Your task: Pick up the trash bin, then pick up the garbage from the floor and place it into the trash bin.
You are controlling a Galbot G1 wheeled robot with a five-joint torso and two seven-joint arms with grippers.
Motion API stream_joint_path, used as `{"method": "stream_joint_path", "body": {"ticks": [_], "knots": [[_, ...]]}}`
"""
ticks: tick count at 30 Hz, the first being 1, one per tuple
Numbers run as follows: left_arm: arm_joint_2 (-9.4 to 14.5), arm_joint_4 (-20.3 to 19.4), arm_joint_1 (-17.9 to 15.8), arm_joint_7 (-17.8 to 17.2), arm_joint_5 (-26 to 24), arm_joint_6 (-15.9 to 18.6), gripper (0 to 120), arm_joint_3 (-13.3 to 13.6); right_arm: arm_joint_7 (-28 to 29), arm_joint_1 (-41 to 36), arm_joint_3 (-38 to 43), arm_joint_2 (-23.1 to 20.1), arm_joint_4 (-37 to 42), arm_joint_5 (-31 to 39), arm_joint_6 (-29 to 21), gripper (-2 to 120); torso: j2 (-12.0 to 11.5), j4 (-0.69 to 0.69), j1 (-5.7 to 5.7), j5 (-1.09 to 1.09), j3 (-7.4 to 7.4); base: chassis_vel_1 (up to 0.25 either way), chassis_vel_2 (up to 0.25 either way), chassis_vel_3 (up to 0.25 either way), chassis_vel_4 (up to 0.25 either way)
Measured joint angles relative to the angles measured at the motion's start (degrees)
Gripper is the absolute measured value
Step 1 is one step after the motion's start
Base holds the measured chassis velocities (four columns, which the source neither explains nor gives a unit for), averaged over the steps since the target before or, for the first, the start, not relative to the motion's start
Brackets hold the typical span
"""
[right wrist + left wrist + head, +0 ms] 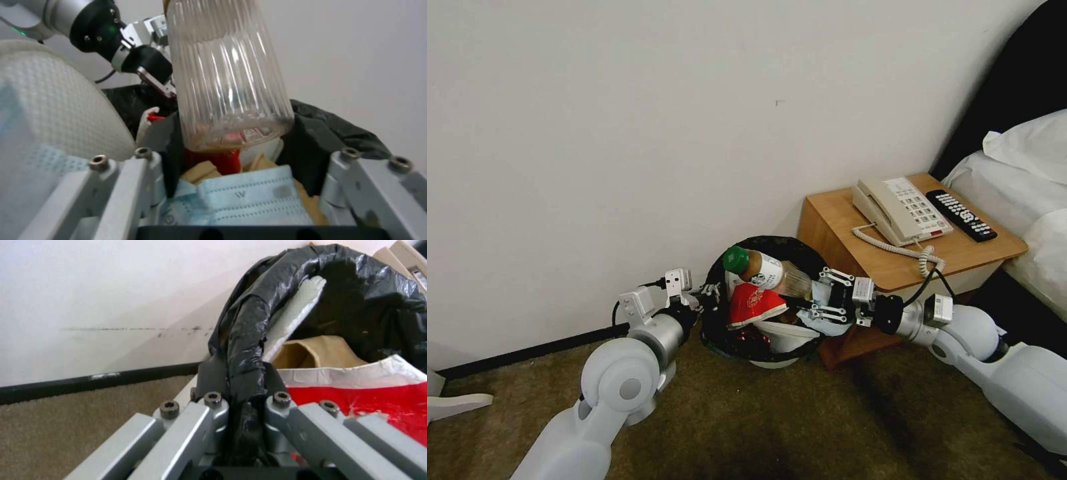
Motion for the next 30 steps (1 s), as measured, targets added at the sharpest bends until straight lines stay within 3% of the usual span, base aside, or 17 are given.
{"method": "stream_joint_path", "body": {"ticks": [4,7,9,11,30], "knots": [[-0.02,-0.01,-0.01,-0.03,-0.01,-0.01,3,0.04,0.31,-0.37,0.48,-0.17,-0.02,-0.07,0.02,63,0.00,0.00,0.00,0.00,0.00,0.000,0.000,0.000,0.000],[0.03,-0.16,0.04,-0.19,-0.17,-0.01,3,0.05,0.69,-0.60,0.70,-0.22,-0.03,0.02,0.02,80,0.00,0.00,0.00,0.00,0.00,0.000,0.000,0.000,0.000],[0.06,-0.30,0.08,-0.38,-0.29,-0.01,3,0.09,0.77,-0.68,0.74,-0.22,-0.03,0.07,0.02,84,0.00,0.01,0.00,0.00,0.00,0.000,0.000,0.000,0.000],[0.13,-1.15,0.41,-1.75,-1.47,0.25,3,0.34,0.89,-0.94,1.01,-0.31,0.04,0.20,0.04,96,0.00,0.01,0.00,0.00,0.00,0.000,0.000,0.000,0.000],[0.56,-1.36,0.67,-2.32,-1.94,0.58,3,0.22,1.26,-2.18,2.50,-0.52,0.49,0.17,0.06,100,0.00,0.00,0.00,-0.01,0.01,0.000,0.000,0.000,0.000]]}}
